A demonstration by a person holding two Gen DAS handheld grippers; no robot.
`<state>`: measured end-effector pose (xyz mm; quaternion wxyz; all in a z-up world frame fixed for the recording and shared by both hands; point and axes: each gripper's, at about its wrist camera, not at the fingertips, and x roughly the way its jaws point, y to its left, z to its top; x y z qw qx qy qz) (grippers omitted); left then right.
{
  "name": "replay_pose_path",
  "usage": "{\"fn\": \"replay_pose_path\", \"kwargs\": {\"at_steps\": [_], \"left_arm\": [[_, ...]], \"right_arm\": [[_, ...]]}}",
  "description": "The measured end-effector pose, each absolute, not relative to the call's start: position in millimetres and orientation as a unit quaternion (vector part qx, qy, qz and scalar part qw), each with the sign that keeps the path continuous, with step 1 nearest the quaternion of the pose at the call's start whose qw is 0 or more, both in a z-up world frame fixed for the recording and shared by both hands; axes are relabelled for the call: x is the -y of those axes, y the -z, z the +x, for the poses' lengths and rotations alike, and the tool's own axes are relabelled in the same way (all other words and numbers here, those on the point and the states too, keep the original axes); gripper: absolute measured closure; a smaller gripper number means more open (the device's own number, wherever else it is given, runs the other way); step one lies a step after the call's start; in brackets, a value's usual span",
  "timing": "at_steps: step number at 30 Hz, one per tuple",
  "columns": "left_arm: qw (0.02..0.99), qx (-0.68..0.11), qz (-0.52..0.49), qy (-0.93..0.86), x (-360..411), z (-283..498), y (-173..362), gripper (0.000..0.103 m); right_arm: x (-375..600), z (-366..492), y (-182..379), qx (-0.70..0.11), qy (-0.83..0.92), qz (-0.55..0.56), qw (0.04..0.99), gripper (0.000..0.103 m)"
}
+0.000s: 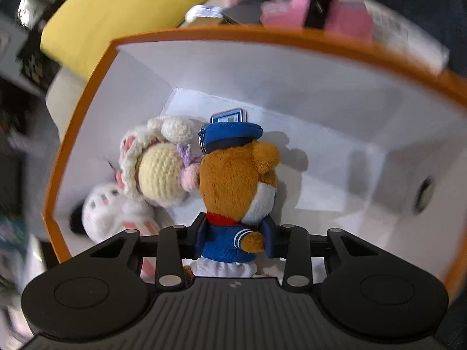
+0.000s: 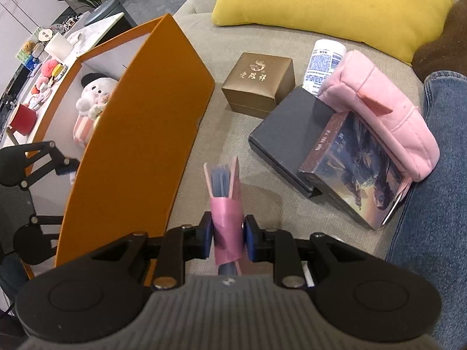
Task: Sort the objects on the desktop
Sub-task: 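Lower the sailor dog into the box and open left tool while right tool holds the wallet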
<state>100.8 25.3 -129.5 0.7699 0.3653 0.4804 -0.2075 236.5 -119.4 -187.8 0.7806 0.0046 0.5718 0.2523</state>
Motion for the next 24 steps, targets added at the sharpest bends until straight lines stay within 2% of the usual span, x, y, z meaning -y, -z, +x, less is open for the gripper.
{"fn": "replay_pose_path", "kwargs": {"at_steps": [4,10,17,24], "left_arm": [[0.805,-0.512,0.212,0.214,-45,113,93,0.061],[0.844,-0.501,0.007,0.193,-79,139,55,0.061],[0.838,-0.498,-0.160,0.157,-93,188,65,0.061],[0.808,-0.506,-0.270,0.137,-111,222,97,0.062]], "right_arm": [[119,235,188,-0.569,-0.251,0.005,0.783,0.079],[116,232,185,-0.564,-0.252,-0.001,0.786,0.079],[117,239,169,-0.545,-0.251,0.023,0.800,0.080],[111,247,167,-0.537,-0.256,0.028,0.803,0.080]]}}
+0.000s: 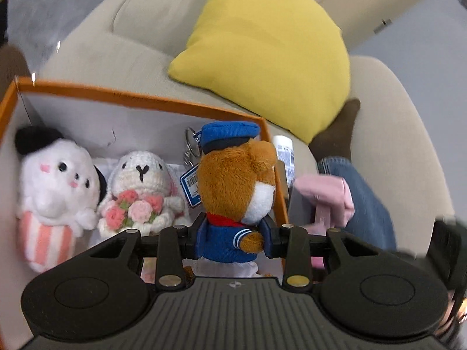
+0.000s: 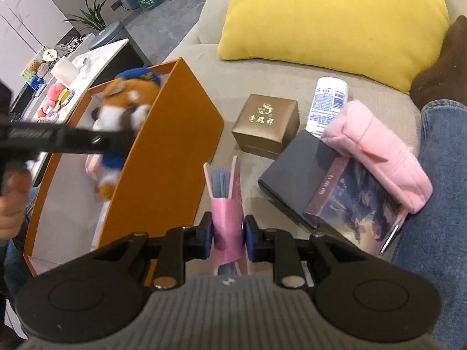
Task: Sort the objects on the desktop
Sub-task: 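Lower the sailor dog into the box and open left tool while right tool holds the wallet, then carry the pink wallet with right tool over the orange box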
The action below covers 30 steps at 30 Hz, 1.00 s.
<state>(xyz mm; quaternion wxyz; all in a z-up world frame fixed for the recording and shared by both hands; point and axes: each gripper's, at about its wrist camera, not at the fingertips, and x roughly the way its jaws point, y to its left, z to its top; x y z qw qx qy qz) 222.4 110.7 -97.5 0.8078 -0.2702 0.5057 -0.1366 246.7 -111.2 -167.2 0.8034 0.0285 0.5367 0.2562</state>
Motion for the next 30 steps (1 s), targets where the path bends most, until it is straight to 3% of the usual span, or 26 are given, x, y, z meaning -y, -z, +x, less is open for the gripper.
{"fn": "replay_pose_path", "kwargs": {"at_steps": [17,22,24,26,28,29,30], "left_arm": [[0.781,-0.582,-0.216,0.072,-86,254,114,0.062],[0.797,-0.564,-0.207,0.065,-87,240,105,0.052],[0.804,-0.557,-0.196,0.066,-85,234,97,0.041],[0.817,-0.545,-0.175,0.062,-82,229,89,0.040],[0.820,-0.547,-0.155,0.063,-79,227,86,0.047],[0.818,-0.550,-0.153,0.067,-78,226,87,0.060],[0.816,-0.552,-0.157,0.077,-78,225,88,0.065]], "right_arm": [[104,255,178,-0.529,-0.267,0.026,0.805,0.080],[106,251,175,-0.522,-0.269,0.021,0.809,0.079],[109,250,174,-0.520,-0.267,0.023,0.811,0.079],[111,248,172,-0.518,-0.266,0.025,0.812,0.079],[112,247,171,-0.517,-0.265,0.025,0.814,0.079],[113,246,170,-0.516,-0.265,0.026,0.814,0.079],[113,245,170,-0.516,-0.265,0.026,0.814,0.079]]}}
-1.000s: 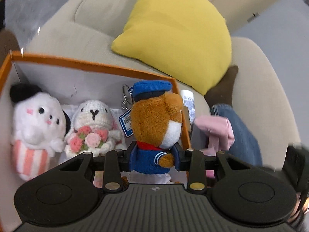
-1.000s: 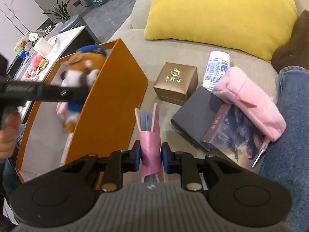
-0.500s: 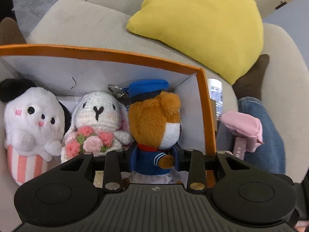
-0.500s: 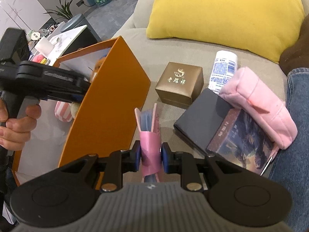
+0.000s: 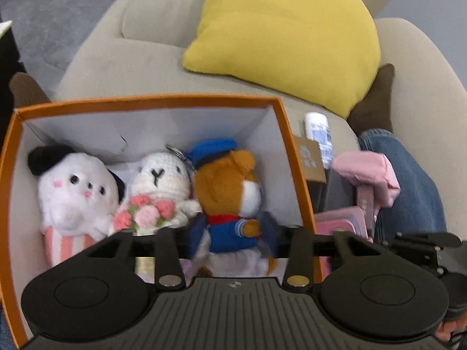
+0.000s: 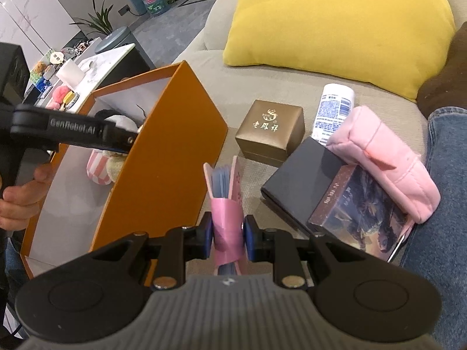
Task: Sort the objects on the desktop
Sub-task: 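Carry the pink wallet with right tool over the orange box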
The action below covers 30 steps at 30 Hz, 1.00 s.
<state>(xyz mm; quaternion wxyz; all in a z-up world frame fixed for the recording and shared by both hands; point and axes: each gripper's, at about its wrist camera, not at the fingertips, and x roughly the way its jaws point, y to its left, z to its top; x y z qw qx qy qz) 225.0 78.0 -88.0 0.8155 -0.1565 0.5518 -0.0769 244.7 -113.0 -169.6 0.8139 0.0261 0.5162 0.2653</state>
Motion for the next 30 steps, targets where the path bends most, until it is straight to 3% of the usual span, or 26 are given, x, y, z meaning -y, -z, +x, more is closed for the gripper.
{"fn": "replay_pose_path", "kwargs": {"at_steps": [3,14,30], "left_arm": [[0.817,-0.552,-0.142,0.088,-73,226,92,0.071],[0.824,-0.540,-0.147,0.086,-74,237,100,0.072],[0.885,-0.455,-0.092,0.029,-120,127,0,0.072]], "right_arm": [[115,244,169,-0.516,-0.264,0.028,0.815,0.080],[122,241,166,-0.514,-0.260,0.044,0.816,0.080],[88,185,60,-0.412,-0.332,0.072,0.846,0.080]]}}
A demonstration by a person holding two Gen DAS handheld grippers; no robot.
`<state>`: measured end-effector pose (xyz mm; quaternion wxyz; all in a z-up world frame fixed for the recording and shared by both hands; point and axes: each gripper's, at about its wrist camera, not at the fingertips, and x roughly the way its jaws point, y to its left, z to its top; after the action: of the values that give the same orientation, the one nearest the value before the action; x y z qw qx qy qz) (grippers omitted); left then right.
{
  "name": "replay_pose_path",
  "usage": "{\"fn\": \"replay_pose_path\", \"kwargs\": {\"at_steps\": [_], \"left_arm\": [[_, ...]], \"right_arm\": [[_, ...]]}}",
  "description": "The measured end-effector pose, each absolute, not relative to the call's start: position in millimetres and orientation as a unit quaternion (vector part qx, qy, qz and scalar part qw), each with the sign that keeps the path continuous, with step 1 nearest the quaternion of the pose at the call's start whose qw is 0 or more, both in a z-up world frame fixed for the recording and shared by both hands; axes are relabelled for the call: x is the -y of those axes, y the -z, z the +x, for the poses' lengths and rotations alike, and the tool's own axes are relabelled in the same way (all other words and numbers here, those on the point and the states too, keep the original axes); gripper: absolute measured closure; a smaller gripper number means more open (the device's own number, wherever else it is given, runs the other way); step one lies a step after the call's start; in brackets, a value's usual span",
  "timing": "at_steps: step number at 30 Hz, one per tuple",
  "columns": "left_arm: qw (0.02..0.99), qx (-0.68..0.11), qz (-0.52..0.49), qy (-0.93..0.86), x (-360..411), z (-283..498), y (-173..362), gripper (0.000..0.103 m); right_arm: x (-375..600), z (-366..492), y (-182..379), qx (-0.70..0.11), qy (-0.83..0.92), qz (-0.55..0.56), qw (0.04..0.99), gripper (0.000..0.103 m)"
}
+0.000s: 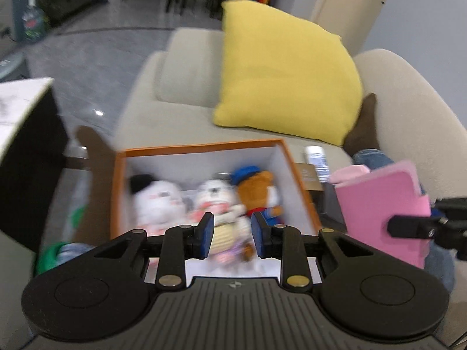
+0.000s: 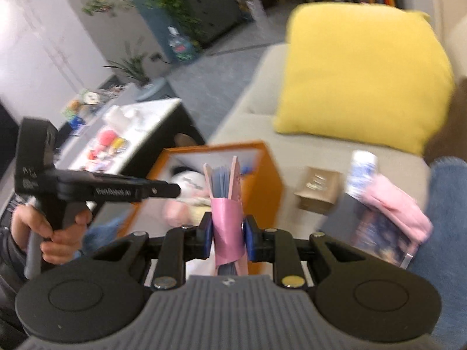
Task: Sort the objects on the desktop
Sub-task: 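Carry the pink wallet with right tool over the orange box, then lower the pink wallet into the box beside the plushes and open right tool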
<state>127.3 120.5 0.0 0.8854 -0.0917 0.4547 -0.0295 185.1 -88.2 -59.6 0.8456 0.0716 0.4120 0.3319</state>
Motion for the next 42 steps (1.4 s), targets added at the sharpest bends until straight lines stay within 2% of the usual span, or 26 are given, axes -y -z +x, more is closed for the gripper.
{"fn": "replay_pose_path", "kwargs": {"at_steps": [6,14,19,23,30,37,40,42], "left_arm": [[0.888,-0.447,-0.105,-0.016,-156,86,3,0.072],[0.876,-0.453,-0.164,-0.015,-194,69,35,0.072],[0.868,-0.456,-0.195,-0.020,-211,69,46,0.072],[0.860,-0.459,-0.224,-0.020,-224,70,55,0.072],[0.852,-0.463,-0.245,-0.017,-235,68,67,0.072],[0.851,-0.460,-0.254,-0.008,-239,66,70,0.072],[0.850,-0.461,-0.254,-0.006,-240,65,70,0.072],[0.850,-0.461,-0.255,-0.004,-240,64,69,0.072]], "right_arm": [[25,181,67,-0.432,-0.384,0.075,0.812,0.080],[-49,192,135,-0.508,-0.386,0.072,0.766,0.080],[-79,204,162,-0.520,-0.380,0.042,0.764,0.080],[-90,210,167,-0.498,-0.382,0.040,0.778,0.080],[-116,231,186,-0.544,-0.383,-0.010,0.746,0.076],[-139,250,182,-0.571,-0.362,-0.076,0.733,0.074],[-147,256,179,-0.577,-0.359,-0.099,0.727,0.075],[-148,258,177,-0.584,-0.361,-0.111,0.719,0.079]]}}
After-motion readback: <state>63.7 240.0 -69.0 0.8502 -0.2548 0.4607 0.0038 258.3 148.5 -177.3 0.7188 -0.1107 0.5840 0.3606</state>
